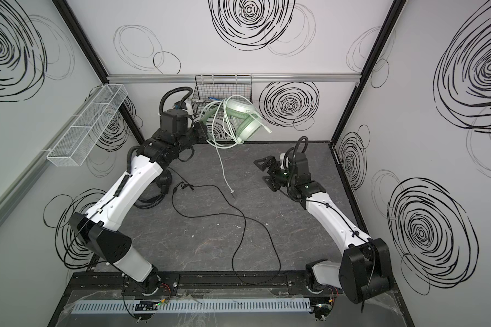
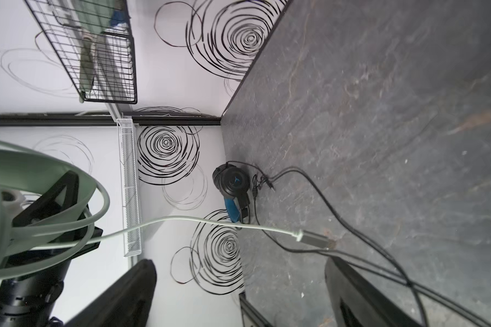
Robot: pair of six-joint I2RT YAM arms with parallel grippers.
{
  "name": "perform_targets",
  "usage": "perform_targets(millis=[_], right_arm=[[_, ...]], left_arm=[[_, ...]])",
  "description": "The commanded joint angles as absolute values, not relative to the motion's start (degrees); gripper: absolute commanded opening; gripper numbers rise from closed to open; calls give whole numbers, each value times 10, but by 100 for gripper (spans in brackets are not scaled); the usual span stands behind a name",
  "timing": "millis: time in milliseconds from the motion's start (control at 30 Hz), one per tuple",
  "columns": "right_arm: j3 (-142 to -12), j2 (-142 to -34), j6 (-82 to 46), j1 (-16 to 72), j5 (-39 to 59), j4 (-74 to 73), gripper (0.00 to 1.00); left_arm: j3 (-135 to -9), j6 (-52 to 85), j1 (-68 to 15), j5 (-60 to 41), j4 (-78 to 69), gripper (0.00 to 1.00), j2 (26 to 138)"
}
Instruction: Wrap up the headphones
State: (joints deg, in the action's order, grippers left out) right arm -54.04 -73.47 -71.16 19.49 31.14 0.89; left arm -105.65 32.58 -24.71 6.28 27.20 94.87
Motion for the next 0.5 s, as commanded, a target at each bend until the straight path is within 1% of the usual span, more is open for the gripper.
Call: perform_targets(millis=[0, 200, 467], right_arm=[[-523, -737, -824, 196, 359, -27, 97], [-504, -755, -894, 197, 396, -72, 97], [-452, -757, -991, 214, 392, -133, 97]], left_arm=[[-1097, 308, -268, 87, 221, 0, 955], [-1121, 297, -299, 104, 221, 0, 976], [-1152, 283, -328, 121, 224, 0, 996]])
